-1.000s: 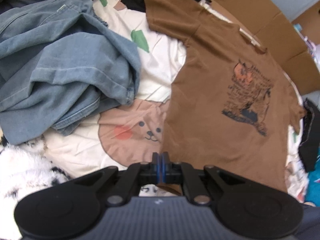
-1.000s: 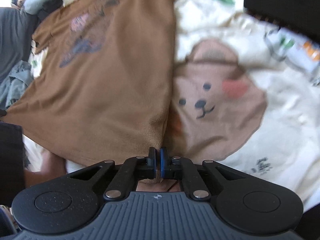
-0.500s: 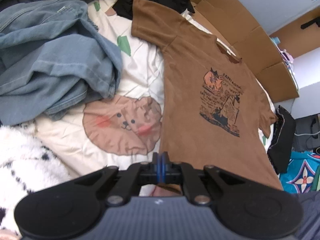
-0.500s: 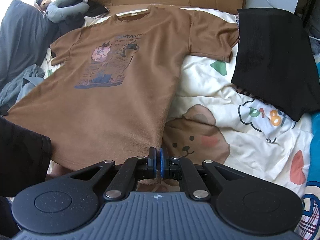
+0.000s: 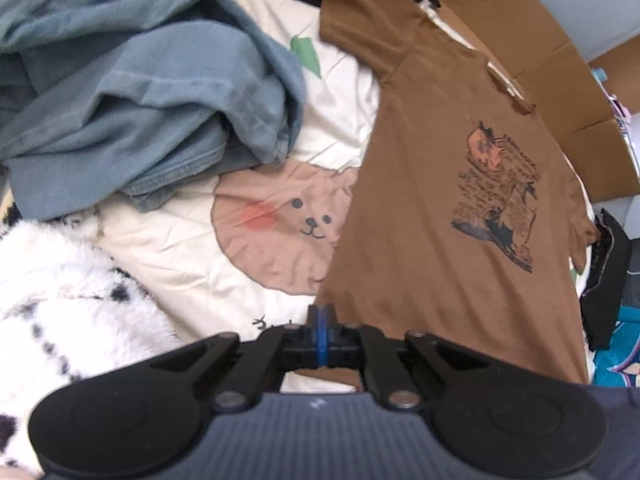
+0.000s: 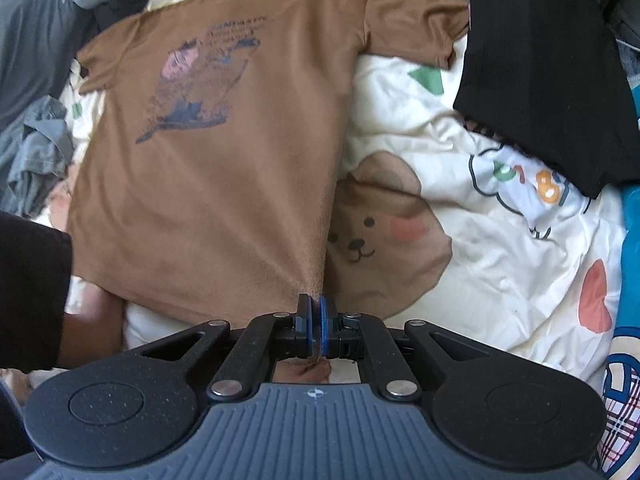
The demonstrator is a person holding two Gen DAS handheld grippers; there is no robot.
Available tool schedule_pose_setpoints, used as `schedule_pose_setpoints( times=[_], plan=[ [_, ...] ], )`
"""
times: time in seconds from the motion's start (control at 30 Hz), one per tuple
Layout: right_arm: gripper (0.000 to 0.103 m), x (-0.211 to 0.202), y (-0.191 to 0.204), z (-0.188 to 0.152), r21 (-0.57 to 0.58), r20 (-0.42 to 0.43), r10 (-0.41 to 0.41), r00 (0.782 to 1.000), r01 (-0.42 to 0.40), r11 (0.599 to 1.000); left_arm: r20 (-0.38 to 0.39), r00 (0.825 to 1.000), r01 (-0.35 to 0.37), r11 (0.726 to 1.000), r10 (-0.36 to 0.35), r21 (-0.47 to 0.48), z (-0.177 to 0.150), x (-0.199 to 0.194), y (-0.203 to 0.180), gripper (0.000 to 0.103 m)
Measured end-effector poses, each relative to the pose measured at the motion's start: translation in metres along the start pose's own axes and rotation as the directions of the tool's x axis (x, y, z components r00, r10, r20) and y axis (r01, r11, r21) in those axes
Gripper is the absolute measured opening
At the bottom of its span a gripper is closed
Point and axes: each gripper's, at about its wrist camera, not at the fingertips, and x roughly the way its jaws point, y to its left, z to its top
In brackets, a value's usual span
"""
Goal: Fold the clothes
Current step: 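Hold the brown shirt hem with both grippers and smooth it flat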
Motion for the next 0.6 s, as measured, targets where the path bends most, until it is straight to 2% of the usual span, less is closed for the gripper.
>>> schedule_pose_setpoints(
  times=[0.23, 0.43, 0.57, 0.6],
  plan=[
    [0.001, 0.031, -0.004, -0.005, 0.017, -0.058, -0.03, 0.998, 0.031, 0.999, -0.058, 0.998, -0.025, 0.999, 0.027, 0.03, -0.009, 0.057, -0.006, 0.01],
    [0.001, 0.041, -0.005, -0.003, 0.015, -0.087, -0.071, 0.994, 0.073, 0.997, -0.112, 0.991, -0.064, 0.997, 0.069, 0.042, -0.019, 0.1, -0.002, 0.01],
    [0.001, 0.044, -0.005, 0.001, 0.012, -0.097, -0.09, 0.991, 0.091, 0.996, -0.14, 0.986, -0.09, 0.995, 0.096, 0.045, -0.025, 0.117, 0.002, 0.023],
    [0.001, 0.044, -0.005, 0.002, 0.011, -0.099, -0.092, 0.991, 0.094, 0.996, -0.148, 0.984, -0.095, 0.994, 0.101, 0.043, -0.027, 0.121, 0.003, 0.023]
  ],
)
